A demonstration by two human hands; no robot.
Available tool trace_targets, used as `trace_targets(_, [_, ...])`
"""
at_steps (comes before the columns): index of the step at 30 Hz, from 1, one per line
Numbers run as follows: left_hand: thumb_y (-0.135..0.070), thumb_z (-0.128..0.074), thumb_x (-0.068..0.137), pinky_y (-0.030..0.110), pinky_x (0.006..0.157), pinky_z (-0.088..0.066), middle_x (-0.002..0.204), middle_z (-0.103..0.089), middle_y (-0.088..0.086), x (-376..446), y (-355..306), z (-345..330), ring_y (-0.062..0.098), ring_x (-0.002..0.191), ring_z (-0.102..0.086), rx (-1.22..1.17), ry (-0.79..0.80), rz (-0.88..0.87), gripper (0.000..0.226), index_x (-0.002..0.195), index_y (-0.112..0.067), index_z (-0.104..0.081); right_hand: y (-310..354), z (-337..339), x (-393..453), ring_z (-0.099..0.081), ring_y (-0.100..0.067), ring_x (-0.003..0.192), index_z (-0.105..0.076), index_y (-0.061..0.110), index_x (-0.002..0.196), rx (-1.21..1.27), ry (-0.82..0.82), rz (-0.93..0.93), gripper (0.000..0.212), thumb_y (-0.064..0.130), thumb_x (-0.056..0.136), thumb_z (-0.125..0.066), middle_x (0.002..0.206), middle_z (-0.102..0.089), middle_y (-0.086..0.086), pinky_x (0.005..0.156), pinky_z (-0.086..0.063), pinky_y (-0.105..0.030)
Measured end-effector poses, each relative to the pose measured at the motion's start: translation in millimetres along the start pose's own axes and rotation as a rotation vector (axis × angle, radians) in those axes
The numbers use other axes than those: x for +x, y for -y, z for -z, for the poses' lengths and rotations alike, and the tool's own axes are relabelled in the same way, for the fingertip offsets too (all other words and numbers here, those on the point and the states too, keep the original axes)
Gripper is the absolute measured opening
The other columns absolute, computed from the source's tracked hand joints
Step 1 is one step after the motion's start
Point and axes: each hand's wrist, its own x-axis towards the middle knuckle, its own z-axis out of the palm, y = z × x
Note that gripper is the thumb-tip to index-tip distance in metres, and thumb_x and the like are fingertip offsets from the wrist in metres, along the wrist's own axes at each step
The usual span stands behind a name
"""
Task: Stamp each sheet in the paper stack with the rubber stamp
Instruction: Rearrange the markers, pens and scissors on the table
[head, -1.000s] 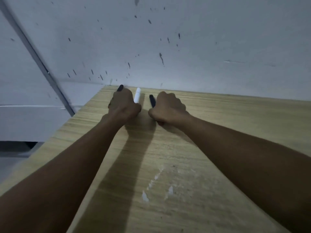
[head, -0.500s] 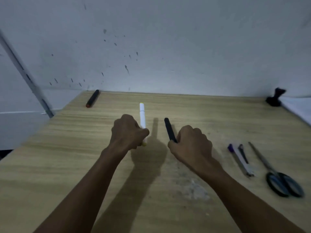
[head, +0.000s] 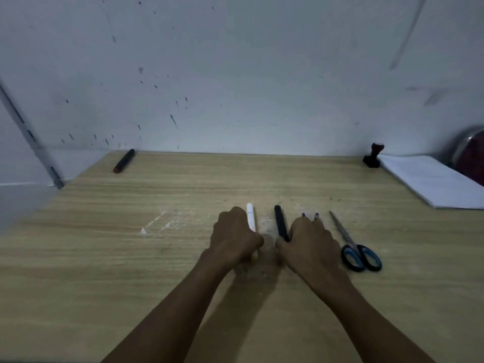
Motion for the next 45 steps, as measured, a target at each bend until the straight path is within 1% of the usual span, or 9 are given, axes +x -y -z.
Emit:
trace_targets(14, [-0.022,-0.077,0.069,0.025,0.046,-0.032,0.079,-0.042,0.0,-11,-9,-2,0.017,0.064,-0.048,0.048,-0.008,0.002,0.045,0.072,-0.019,-0.032,-8,-1,-5,-0.064,-0.025,0.091,-0.064,0.019,0.1,-0.006,-0.004,0.014,0.03,0.045,0.086,-0.06,0.099,-0.065,-0.004,0.068,-0.048,-0.031])
trace_targets(21, [-0.027,-0.075,0.073,0.03,0.06,-0.041,0.096,-0.046,0.006,-12,-10,0,0.023,0.08,-0.054,0.062,0.013,0.006,0.043,0.088,-0.015,-0.037,-9,-1,-5,-0.064,-0.024,0.086,-0.061,0.02,0.092,0.024,0.002,0.001,0.03,0.049,0.084,-0.059,0.091,-0.063,-0.001,0.067,-0.051,-0.031])
trace_targets(25, [-0.033,-0.077,0.072,0.027,0.052,-0.037,0.093,-0.048,0.005,-9,-5,0,0.021,0.08,-0.055,0.068,0.016,0.005,0.047,0.09,-0.015,-0.038,-10,3,-6,-0.063,-0.025,0.084,-0.057,0.021,0.083,0.008,0.002,-0.005,0.029,0.05,0.084,-0.058,0.087,-0.062,-0.001,0.064,-0.044,-0.029])
trace_targets(28, [-0.045,-0.079,0.068,0.026,0.047,-0.031,0.087,-0.052,0.006,-2,2,-2,0.019,0.073,-0.054,0.048,0.023,0.0,0.053,0.088,-0.013,-0.042,-9,7,-6,-0.063,-0.023,0.087,-0.061,0.021,0.091,-0.009,-0.031,0.013,0.032,0.052,0.086,-0.057,0.091,-0.064,-0.001,0.066,-0.046,-0.03])
trace_targets(32, [-0.054,-0.079,0.064,0.032,0.051,-0.052,0.075,-0.061,0.008,6,12,7,0.019,0.06,-0.061,-0.003,0.031,0.005,0.056,0.077,-0.004,-0.057,0,15,-3,-0.063,-0.022,0.094,-0.062,0.022,0.105,0.033,-0.084,0.035,0.038,0.054,0.087,-0.056,0.1,-0.065,0.0,0.071,-0.047,-0.031])
trace_targets(34, [-0.052,-0.079,0.067,0.036,0.058,-0.059,0.069,-0.065,0.009,10,19,18,0.02,0.056,-0.067,-0.029,0.015,0.003,0.052,0.079,-0.004,-0.064,9,17,0,-0.062,-0.021,0.091,-0.062,0.022,0.103,0.059,-0.078,0.05,0.037,0.055,0.087,-0.056,0.098,-0.063,0.001,0.069,-0.045,-0.03])
trace_targets(37, [-0.041,-0.078,0.075,0.024,0.048,-0.054,0.059,-0.068,0.008,16,32,38,0.014,0.047,-0.066,-0.055,-0.031,-0.044,0.04,0.078,-0.002,-0.07,25,16,4,-0.061,-0.022,0.09,-0.062,0.022,0.098,0.078,-0.08,0.099,0.035,0.054,0.088,-0.056,0.095,-0.062,0.001,0.066,-0.039,-0.029])
trace_targets(39, [-0.037,-0.078,0.076,0.018,0.043,-0.048,0.068,-0.07,0.01,22,46,53,0.01,0.046,-0.065,-0.088,-0.064,-0.078,0.035,0.084,-0.003,-0.072,42,15,7,-0.062,-0.023,0.091,-0.064,0.02,0.1,0.116,-0.06,0.136,0.034,0.052,0.088,-0.059,0.097,-0.062,-0.001,0.069,-0.044,-0.03])
trace_targets(45, [-0.028,-0.076,0.079,0.022,0.063,-0.05,0.068,-0.071,0.004,45,106,100,0.01,0.061,-0.068,-0.068,-0.187,-0.093,0.025,0.093,-0.007,-0.072,107,-10,21,-0.062,-0.025,0.095,-0.065,0.021,0.104,0.187,0.015,0.268,0.034,0.05,0.087,-0.061,0.102,-0.065,-0.001,0.072,-0.041,-0.032])
